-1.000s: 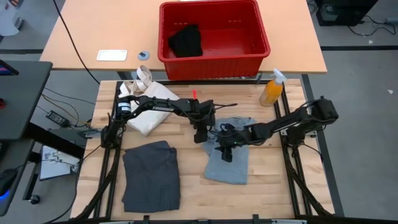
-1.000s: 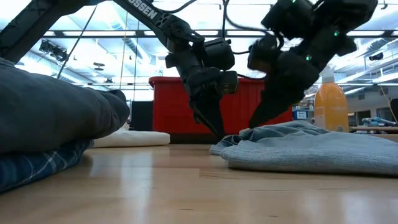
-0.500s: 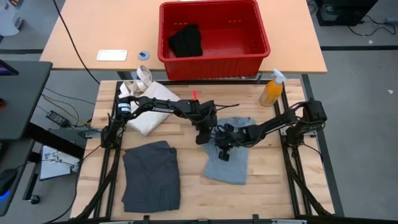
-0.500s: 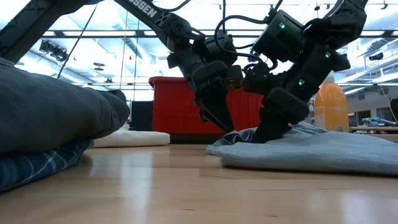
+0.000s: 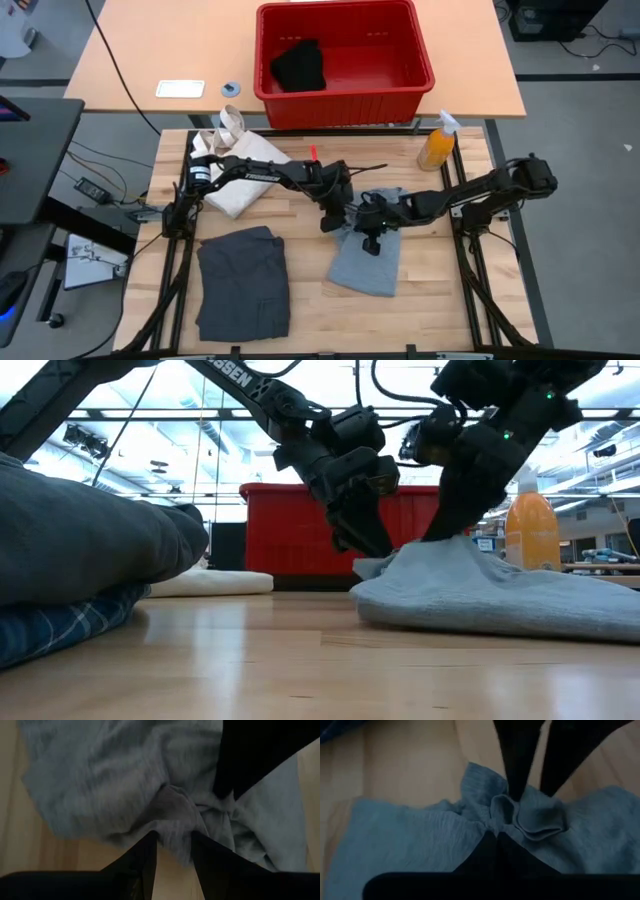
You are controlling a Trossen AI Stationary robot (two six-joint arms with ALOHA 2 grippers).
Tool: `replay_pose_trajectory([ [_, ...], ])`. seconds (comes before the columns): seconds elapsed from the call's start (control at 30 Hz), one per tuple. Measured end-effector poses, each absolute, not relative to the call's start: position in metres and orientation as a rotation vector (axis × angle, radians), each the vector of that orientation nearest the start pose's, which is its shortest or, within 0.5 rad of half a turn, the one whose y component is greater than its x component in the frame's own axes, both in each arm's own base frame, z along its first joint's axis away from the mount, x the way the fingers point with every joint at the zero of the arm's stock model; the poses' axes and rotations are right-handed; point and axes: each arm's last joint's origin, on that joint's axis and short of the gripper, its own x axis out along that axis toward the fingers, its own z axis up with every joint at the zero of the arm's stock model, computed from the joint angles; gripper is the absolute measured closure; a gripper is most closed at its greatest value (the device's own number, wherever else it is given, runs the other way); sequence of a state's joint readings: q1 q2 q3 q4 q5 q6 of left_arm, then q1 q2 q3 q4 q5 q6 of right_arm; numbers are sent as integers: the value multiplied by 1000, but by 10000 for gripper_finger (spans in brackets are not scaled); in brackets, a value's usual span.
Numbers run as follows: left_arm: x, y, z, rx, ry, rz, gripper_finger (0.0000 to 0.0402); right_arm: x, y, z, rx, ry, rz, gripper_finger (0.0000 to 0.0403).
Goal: Fold Laundry from Bin
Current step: Fold the light gray t-shirt
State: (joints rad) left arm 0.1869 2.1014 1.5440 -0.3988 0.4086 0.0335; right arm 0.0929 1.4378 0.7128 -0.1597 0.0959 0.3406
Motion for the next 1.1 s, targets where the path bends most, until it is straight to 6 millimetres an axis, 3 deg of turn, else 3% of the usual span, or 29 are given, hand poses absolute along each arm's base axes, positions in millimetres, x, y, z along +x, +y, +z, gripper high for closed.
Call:
replay_pose_trajectory([
  [0.33,449,49,165,-311,931,-217,274,261,22,180,314,885,-161,377],
  [0.57,460,25,146,-298,930,-88,274,257,16,185,471,908,-142,296],
  [0.77,468,30,152,-293,824,-33,274,249,11,187,429,917,-260,249],
  [0.97,466,30,150,-326,860,-24,274,248,3,185,304,870,-413,250],
  [1.1,466,22,150,-321,867,-39,274,248,-4,183,240,867,-412,251],
])
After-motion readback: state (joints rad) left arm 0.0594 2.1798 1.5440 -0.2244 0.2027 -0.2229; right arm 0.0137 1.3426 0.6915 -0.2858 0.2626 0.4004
